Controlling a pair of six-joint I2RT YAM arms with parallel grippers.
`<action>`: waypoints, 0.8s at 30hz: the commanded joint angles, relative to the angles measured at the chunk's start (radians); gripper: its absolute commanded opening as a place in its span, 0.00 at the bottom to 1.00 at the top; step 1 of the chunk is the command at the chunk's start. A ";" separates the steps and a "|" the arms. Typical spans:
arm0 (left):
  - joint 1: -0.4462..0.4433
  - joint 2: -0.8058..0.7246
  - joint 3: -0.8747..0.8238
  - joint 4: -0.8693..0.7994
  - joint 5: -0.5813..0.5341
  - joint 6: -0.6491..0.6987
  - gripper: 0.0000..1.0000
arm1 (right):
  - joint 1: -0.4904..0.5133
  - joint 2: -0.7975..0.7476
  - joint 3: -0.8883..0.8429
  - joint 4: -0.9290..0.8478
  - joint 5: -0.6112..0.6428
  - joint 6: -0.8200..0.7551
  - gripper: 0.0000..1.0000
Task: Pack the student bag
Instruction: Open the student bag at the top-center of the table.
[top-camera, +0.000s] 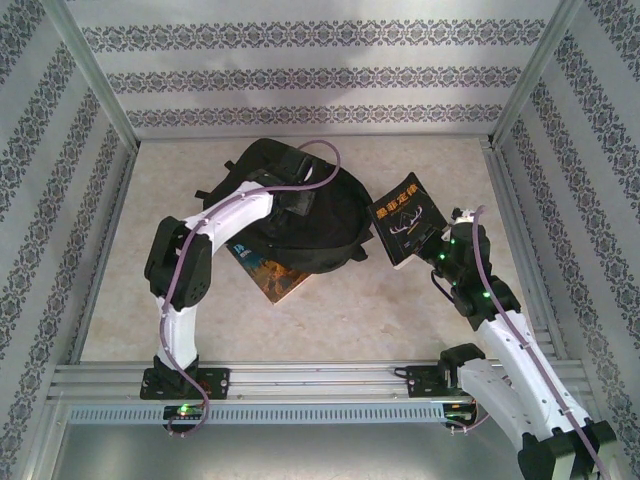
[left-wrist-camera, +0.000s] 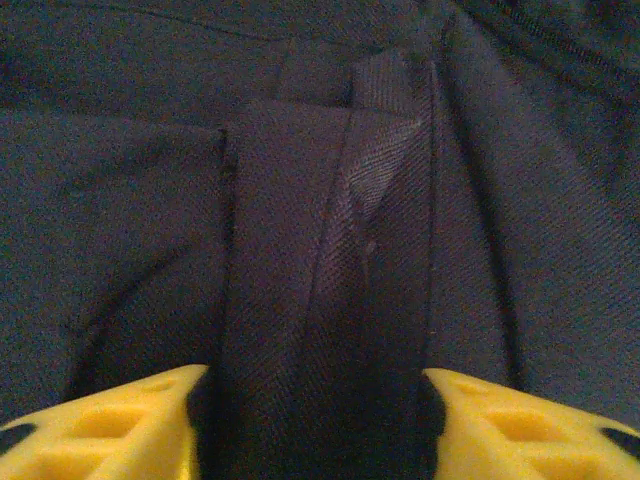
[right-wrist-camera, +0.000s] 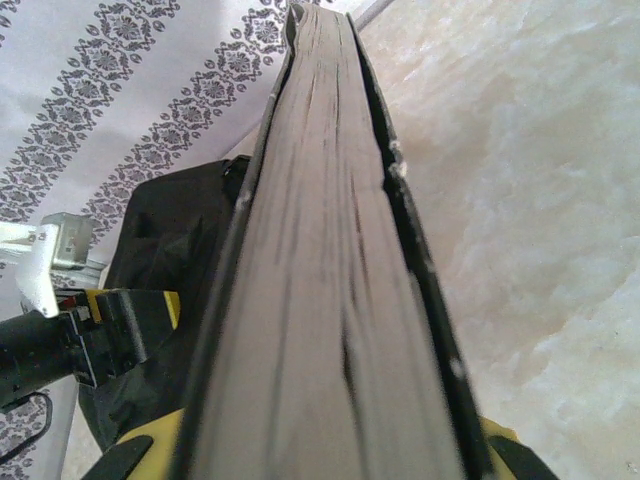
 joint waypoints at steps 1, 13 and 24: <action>0.005 0.011 0.032 -0.031 -0.040 0.060 0.39 | -0.008 0.003 0.021 0.042 -0.040 -0.013 0.00; 0.023 -0.117 0.032 -0.024 -0.029 0.030 0.00 | -0.016 0.025 0.083 0.008 -0.055 -0.053 0.00; 0.156 -0.295 -0.025 0.054 0.306 -0.202 0.00 | -0.019 0.107 0.117 0.028 -0.161 -0.034 0.00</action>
